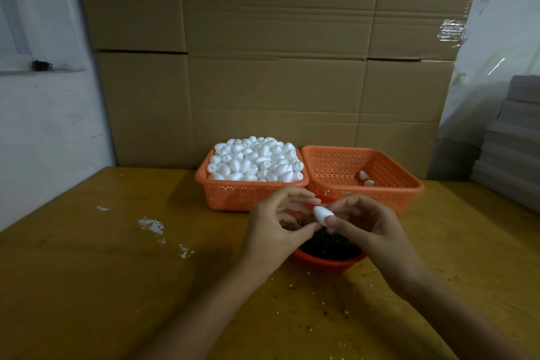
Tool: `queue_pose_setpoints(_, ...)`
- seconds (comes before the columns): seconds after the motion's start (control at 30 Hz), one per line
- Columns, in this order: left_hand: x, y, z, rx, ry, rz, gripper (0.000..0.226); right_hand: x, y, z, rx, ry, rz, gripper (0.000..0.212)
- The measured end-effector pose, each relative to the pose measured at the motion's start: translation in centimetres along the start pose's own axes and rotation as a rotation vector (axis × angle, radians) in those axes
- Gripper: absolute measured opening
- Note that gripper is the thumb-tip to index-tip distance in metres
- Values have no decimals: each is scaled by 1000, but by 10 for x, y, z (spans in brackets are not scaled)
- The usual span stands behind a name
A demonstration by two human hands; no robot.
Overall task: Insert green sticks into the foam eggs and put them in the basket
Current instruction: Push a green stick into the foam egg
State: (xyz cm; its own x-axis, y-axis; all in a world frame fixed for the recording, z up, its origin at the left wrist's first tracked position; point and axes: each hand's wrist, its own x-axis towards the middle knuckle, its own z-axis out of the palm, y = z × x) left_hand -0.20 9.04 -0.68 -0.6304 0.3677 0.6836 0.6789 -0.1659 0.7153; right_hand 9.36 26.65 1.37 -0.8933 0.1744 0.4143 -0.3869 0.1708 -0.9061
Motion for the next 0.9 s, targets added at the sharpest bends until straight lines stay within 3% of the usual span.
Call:
queue_pose_setpoints(0.2,-2,-1,3,-55,-43,-53,39,1,4,-2,110,29,56,30)
queue_pose_setpoints(0.4,-1,-1,2,-10,-83,-28,53,1,3,-3,49,15,72,29)
queue_pose_setpoints(0.73,-2,3,1,-11,-61,-86,46,1,1,-1,125,-5,105,21)
queue_pose_setpoints(0.9,-2,1,-1,-1,-74,-100,49,2,3,-3,86,-23,109,28)
